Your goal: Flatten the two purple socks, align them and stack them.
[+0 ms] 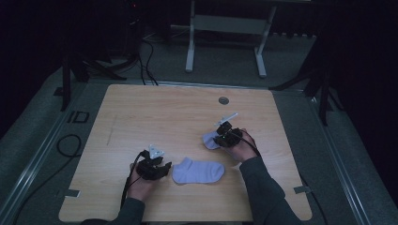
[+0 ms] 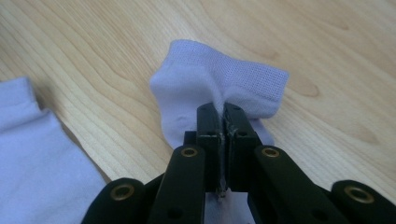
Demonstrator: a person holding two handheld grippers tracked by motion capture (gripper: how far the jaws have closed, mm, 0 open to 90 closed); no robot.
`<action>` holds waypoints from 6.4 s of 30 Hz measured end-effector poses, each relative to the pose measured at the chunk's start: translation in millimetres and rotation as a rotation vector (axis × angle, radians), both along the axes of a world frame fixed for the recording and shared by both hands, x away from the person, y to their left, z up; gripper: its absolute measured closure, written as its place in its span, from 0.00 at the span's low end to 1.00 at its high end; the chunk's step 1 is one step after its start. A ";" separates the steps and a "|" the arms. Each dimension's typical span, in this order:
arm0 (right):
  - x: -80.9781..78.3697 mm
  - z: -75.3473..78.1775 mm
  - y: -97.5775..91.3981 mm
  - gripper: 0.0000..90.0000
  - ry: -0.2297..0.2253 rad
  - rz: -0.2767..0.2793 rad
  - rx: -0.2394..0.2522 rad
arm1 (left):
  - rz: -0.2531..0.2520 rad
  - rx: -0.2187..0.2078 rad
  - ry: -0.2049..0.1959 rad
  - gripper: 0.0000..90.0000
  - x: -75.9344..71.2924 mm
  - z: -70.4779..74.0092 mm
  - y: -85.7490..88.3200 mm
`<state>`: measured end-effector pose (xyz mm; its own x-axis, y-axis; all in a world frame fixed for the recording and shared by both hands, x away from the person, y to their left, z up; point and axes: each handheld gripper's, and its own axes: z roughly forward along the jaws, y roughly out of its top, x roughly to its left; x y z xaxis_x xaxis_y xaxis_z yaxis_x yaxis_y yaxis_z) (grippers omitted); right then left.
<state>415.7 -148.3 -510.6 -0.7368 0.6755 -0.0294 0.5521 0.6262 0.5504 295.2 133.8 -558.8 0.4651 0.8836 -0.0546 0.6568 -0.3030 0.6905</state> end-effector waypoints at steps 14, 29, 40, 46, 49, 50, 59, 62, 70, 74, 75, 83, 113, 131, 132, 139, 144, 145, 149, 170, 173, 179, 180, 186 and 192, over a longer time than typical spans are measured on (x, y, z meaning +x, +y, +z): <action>-11.3 25.5 -9.1 0.96 -0.061 0.004 0.064 | 0.001 0.000 -0.002 0.63 -0.2 -0.1 -0.1; -62.1 68.4 -13.2 0.96 -0.154 0.084 0.216 | 0.002 -0.001 -0.005 0.63 -0.3 -0.4 0.0; -81.5 62.0 -10.7 0.96 -0.165 0.126 0.216 | 0.003 0.001 -0.003 0.63 -0.5 -0.2 -0.1; -85.4 57.7 -1.3 0.96 -0.174 0.149 0.200 | 0.003 -0.001 -0.004 0.63 -0.5 -0.3 -0.1; -86.8 53.4 2.6 0.96 -0.172 0.163 0.194 | 0.004 -0.002 -0.005 0.63 -0.5 -0.4 -0.1; -87.6 51.2 4.9 0.96 -0.172 0.168 0.188 | 0.004 -0.002 -0.005 0.63 -0.5 -0.4 -0.1; -89.6 28.9 19.5 0.96 -0.129 0.216 0.203 | 0.008 0.000 0.000 0.63 -0.4 0.2 0.1; -89.1 21.2 23.0 0.96 -0.112 0.224 0.204 | 0.016 -0.004 -0.001 0.64 -1.9 3.0 1.1; -88.3 11.0 26.9 0.96 -0.093 0.238 0.205 | -0.014 -0.091 -0.075 0.70 -19.3 28.4 1.1; -86.9 6.8 28.0 0.96 -0.087 0.236 0.205 | -0.072 -0.129 -0.066 0.72 -24.2 35.5 -5.3; -87.1 6.2 28.4 0.96 -0.084 0.237 0.204 | -0.086 -0.131 -0.065 0.73 -24.9 36.3 -7.8; -87.9 4.3 30.8 0.96 -0.087 0.250 0.208 | -0.179 -0.158 -0.052 0.73 -28.6 38.0 -31.4; -92.2 -3.9 -30.6 0.67 -0.073 0.073 0.094 | -0.196 -0.110 -0.054 0.99 -26.2 34.1 -43.9; -92.2 -37.7 -40.6 0.78 0.016 -0.022 0.119 | -0.200 -0.106 -0.042 0.99 -31.0 35.4 -37.9; -92.2 -37.7 -40.6 0.78 0.016 -0.022 0.119 | -0.198 -0.108 -0.040 0.99 -31.6 35.4 -37.4; -95.2 -39.9 -42.2 0.80 0.009 -0.043 0.149 | -0.200 -0.104 -0.023 0.99 -32.9 33.0 -35.1; -96.6 -40.8 -42.7 0.81 0.005 -0.054 0.159 | -0.201 -0.101 -0.007 0.99 -34.1 31.1 -32.8; -97.0 -40.9 -42.6 0.81 0.004 -0.056 0.160 | -0.198 -0.099 0.003 0.99 -34.5 30.4 -31.9; -98.2 -41.2 -42.2 0.81 -0.001 -0.061 0.160 | -0.192 -0.086 0.033 0.99 -36.1 28.2 -27.6; -101.4 -42.8 -42.3 0.79 -0.008 -0.080 0.181 | -0.156 0.034 0.104 0.98 -32.6 10.1 -25.0; -102.1 -42.8 -41.9 0.79 -0.009 -0.076 0.181 | -0.143 0.035 0.100 0.95 -31.2 8.2 -24.0; -100.4 -43.8 -45.0 0.77 0.025 -0.065 0.229 | -0.136 0.005 0.063 0.83 -30.8 12.6 -17.7; -100.6 -44.0 -45.4 0.75 0.031 -0.054 0.242 | -0.135 0.000 0.054 0.79 -30.7 13.6 -16.6; -104.1 -33.9 -48.8 0.69 -0.032 -0.039 0.279 | -0.108 -0.015 0.012 0.70 -28.4 17.2 -6.8; -101.8 -27.6 -63.8 0.66 -0.086 -0.098 0.260 | -0.058 -0.009 -0.014 0.67 -22.8 18.3 3.7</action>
<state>313.9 -212.0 -538.2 -0.6701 0.7362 0.0951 0.5476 0.4037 0.7329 272.4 137.5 -540.5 0.5165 0.8545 -0.0558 0.6283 -0.3339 0.7027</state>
